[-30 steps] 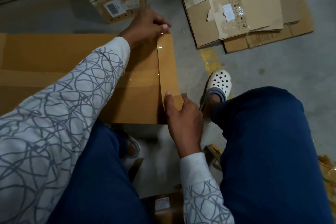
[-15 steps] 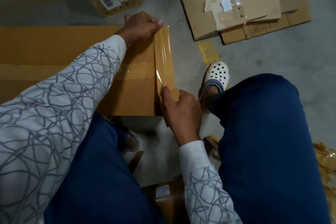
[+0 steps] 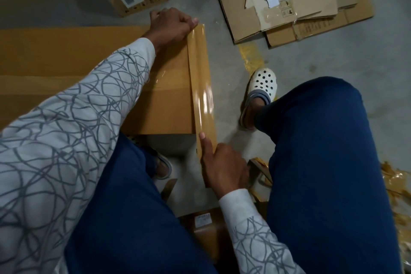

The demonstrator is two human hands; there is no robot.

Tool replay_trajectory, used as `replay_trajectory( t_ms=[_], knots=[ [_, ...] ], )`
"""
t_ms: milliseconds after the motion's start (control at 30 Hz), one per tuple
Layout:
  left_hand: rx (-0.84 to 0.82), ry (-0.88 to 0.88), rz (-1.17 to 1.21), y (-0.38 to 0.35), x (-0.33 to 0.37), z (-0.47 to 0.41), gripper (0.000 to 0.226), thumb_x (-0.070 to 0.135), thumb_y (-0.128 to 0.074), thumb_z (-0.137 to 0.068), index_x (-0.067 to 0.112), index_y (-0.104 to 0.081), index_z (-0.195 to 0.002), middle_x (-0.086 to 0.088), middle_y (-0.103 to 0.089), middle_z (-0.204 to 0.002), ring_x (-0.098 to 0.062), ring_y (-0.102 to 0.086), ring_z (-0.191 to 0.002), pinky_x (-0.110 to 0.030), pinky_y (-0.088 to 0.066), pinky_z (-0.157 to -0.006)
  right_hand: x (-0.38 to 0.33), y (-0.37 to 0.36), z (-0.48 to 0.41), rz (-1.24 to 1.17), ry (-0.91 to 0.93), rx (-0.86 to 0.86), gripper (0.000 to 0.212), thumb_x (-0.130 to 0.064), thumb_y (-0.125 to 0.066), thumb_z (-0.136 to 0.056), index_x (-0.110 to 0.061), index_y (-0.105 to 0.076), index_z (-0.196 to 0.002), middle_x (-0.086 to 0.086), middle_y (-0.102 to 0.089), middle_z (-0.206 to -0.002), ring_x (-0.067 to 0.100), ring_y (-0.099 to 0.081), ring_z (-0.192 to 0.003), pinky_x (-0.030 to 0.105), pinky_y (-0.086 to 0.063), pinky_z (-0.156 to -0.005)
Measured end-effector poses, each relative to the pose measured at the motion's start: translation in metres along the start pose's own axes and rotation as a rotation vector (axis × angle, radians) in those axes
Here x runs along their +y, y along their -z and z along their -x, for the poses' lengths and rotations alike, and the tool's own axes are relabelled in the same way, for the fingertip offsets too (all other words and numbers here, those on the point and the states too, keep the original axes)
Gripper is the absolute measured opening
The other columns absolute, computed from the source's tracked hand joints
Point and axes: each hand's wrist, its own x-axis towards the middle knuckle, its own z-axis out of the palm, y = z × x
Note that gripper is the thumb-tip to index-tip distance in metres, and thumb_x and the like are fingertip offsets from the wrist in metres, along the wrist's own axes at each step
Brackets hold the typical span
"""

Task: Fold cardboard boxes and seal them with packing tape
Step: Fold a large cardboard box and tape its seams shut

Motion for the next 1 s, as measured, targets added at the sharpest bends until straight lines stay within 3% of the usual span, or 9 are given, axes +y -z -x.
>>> replay_trajectory(
  t_ms=[267,533,667,767,867,1000],
  knots=[
    [-0.003,0.006,-0.025,-0.001,0.000,0.001,0.046,0.049,-0.041,-0.105,0.028,-0.056,-0.067,0.011,-0.054,-0.074,-0.029,-0.057,-0.112,-0.046,-0.017,-0.114,0.007,-0.027,-0.012,-0.059,-0.077,-0.031,0.083,-0.080,-0.014,-0.094,-0.017,-0.067,-0.102,0.009,-0.070,-0.102,0.029,-0.066,-0.093,0.042,-0.054,-0.085],
    [0.021,0.018,-0.058,-0.003,-0.002,-0.001,0.047,0.049,-0.040,-0.106,0.018,-0.074,-0.100,-0.001,-0.063,-0.094,-0.020,-0.049,-0.108,-0.039,-0.018,-0.109,0.009,-0.036,-0.022,-0.094,-0.085,-0.032,0.085,-0.080,-0.011,-0.093,-0.017,-0.067,-0.105,0.009,-0.069,-0.105,0.030,-0.065,-0.096,0.043,-0.052,-0.087],
    [0.017,-0.014,-0.119,-0.003,0.000,0.002,0.049,0.049,-0.035,-0.106,0.018,-0.073,-0.108,-0.005,-0.066,-0.106,-0.027,-0.050,-0.123,-0.044,-0.016,-0.113,0.011,-0.037,-0.026,-0.101,-0.080,-0.040,0.083,-0.079,-0.013,-0.094,-0.017,-0.066,-0.108,0.010,-0.069,-0.108,0.031,-0.064,-0.099,0.040,-0.048,-0.084],
    [0.016,-0.067,-0.259,-0.009,0.004,0.008,0.046,0.042,-0.026,-0.107,0.022,-0.063,-0.125,-0.008,-0.061,-0.129,-0.031,-0.045,-0.133,-0.049,-0.016,-0.117,0.013,-0.036,-0.028,-0.096,-0.065,-0.031,0.081,-0.078,-0.015,-0.095,-0.016,-0.066,-0.110,0.010,-0.069,-0.110,0.031,-0.064,-0.101,0.039,-0.047,-0.082],
    [0.039,-0.140,-0.312,-0.024,0.015,0.025,0.049,0.029,-0.025,-0.109,0.014,-0.036,-0.154,-0.011,-0.032,-0.162,-0.028,-0.025,-0.151,-0.046,-0.009,-0.124,0.013,-0.038,-0.033,-0.076,-0.039,-0.019,0.083,-0.079,-0.015,-0.094,-0.016,-0.067,-0.108,0.010,-0.069,-0.109,0.032,-0.065,-0.099,0.043,-0.052,-0.088],
    [0.043,-0.148,-0.355,-0.048,0.024,0.055,0.062,0.033,-0.021,-0.109,0.009,-0.001,-0.162,-0.009,0.004,-0.171,-0.027,0.007,-0.157,-0.046,0.004,-0.127,0.014,-0.037,-0.036,-0.081,-0.020,-0.040,0.085,-0.081,-0.014,-0.092,-0.017,-0.067,-0.105,0.010,-0.070,-0.107,0.031,-0.065,-0.098,0.041,-0.050,-0.087]
  ],
)
